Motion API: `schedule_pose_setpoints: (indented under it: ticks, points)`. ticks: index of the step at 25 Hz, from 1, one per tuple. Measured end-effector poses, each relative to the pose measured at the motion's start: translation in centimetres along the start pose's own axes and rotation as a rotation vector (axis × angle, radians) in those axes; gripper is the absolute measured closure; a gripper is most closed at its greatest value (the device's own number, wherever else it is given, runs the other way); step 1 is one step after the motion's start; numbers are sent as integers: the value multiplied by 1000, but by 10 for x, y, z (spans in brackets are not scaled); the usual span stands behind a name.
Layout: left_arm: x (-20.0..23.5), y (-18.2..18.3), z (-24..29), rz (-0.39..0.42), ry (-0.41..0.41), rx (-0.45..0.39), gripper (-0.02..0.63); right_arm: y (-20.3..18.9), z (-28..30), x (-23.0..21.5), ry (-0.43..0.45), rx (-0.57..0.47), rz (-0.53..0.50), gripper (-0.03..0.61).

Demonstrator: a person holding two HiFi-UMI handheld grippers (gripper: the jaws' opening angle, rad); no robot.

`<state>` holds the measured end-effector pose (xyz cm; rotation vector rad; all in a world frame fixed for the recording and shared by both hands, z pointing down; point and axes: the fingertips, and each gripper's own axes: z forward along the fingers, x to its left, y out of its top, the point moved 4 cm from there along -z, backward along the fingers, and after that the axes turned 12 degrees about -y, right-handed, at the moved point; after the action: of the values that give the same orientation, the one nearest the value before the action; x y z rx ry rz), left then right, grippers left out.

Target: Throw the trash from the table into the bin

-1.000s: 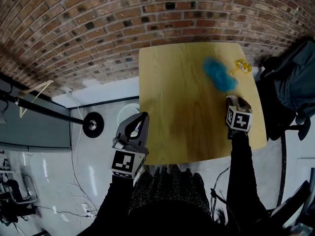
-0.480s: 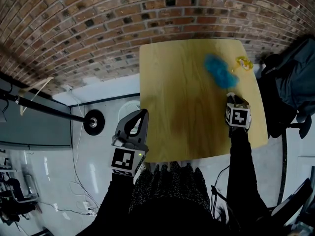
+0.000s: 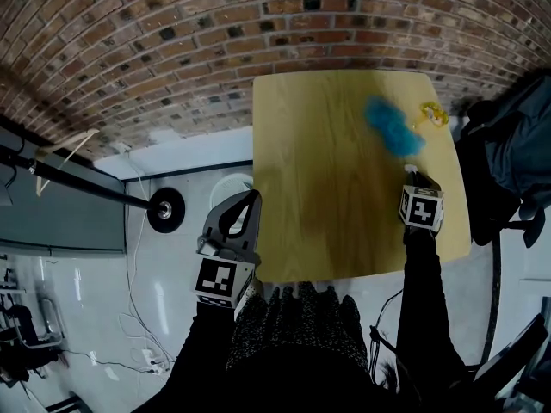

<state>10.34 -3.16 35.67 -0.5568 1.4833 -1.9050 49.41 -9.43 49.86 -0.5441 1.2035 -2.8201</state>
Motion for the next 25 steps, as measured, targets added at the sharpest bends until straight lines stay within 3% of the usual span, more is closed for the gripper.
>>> schedule_pose_setpoints:
  ticks: [12,25]
  points:
    - [24,-3,-30,-26,48,-21,607,37,-45,34,53,-104,-4,541]
    - [81,-15,-100,-51,138,-38,607,78,-93,150,173,-186,-69,541]
